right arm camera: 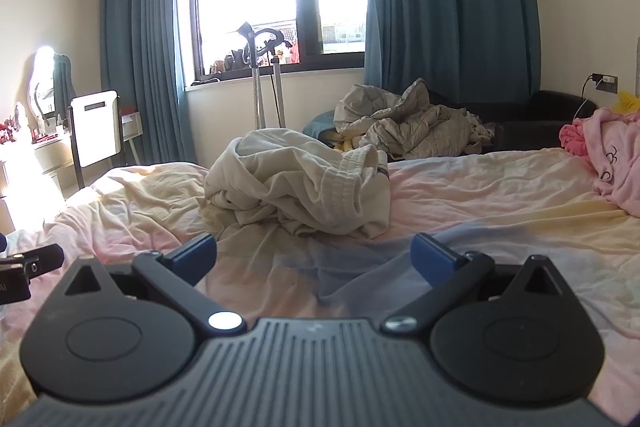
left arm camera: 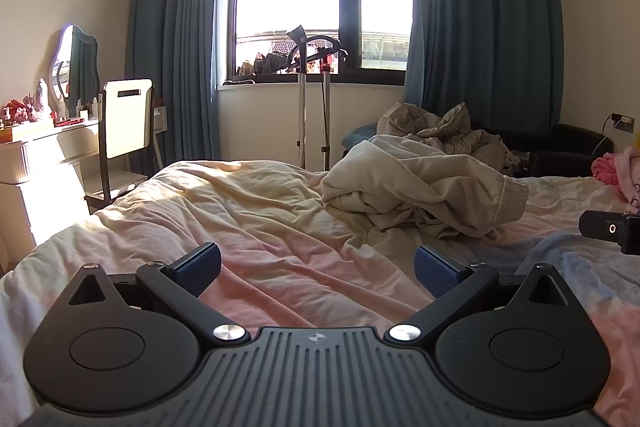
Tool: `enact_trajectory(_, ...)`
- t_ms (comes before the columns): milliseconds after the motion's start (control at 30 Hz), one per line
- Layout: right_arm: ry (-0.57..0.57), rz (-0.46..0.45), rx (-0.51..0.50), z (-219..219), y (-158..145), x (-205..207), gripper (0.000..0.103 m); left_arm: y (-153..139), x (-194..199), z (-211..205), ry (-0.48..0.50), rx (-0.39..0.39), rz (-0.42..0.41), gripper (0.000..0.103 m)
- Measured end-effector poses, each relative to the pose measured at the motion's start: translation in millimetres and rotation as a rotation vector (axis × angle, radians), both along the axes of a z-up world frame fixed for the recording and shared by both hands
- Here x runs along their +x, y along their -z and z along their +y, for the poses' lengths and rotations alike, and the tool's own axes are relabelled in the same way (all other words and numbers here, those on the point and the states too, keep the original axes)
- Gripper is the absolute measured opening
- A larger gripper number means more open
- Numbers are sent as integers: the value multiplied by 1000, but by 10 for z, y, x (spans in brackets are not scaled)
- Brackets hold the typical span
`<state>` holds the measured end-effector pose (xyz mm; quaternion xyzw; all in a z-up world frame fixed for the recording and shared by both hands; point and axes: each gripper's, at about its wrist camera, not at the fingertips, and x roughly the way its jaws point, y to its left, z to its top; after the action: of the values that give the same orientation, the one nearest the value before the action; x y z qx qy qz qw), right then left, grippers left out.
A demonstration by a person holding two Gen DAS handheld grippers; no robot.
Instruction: Fold clothes
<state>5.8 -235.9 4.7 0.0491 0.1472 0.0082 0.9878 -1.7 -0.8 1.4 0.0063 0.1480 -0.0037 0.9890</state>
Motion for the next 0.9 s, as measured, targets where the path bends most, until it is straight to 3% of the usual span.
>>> enact_trajectory(600, 21, -6, 9, -33, -37, 14, 103, 11, -16, 3, 12, -4, 3, 103)
enact_trajectory(900, 43, -14, 38, -100, -106, 113, 103, 82, 35, -58, 7, 42, 30, 103)
